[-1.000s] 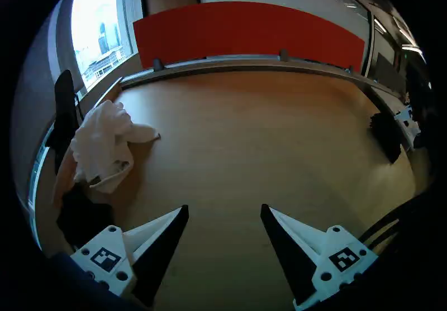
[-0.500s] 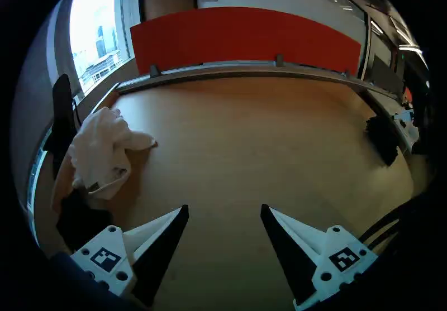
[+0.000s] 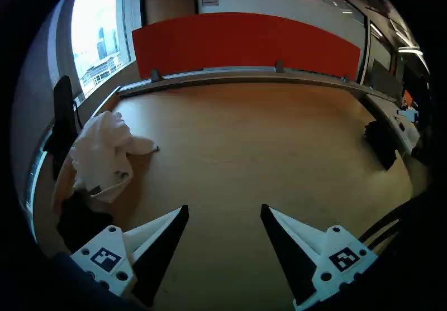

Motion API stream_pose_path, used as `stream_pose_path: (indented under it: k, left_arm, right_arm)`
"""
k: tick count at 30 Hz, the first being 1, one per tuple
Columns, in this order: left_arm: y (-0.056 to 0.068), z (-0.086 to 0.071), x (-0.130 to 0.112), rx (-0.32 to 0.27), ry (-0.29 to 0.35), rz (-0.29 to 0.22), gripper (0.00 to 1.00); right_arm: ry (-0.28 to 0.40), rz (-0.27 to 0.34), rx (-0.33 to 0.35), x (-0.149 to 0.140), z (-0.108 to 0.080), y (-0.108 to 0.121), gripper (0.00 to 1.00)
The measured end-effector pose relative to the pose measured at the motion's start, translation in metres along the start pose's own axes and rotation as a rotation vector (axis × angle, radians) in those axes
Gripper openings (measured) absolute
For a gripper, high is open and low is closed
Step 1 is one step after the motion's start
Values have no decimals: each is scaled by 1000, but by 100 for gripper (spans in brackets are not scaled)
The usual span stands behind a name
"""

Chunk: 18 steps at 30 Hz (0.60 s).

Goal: Fold towel

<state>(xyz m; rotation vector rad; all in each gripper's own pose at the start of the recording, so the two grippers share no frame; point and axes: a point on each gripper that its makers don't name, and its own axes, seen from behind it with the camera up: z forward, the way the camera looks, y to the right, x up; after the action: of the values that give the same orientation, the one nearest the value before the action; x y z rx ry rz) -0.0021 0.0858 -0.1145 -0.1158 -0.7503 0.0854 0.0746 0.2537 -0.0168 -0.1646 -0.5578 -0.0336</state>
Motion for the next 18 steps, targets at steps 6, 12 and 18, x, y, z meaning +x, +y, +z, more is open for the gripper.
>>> stream_pose_path:
  k: [6, 12, 18]
  left_arm:
    - [-2, -1, 5, 0, 12, 0, 96]
    - [-2, -3, 8, -1, 20, -3, 96]
    - [-3, -5, 9, 2, 29, -5, 96]
  right_arm:
    - [45, 9, -3, 8, -9, -7, 100]
    - [73, 31, 2, 13, -14, -12, 100]
    - [134, 31, -36, 26, -20, -7, 100]
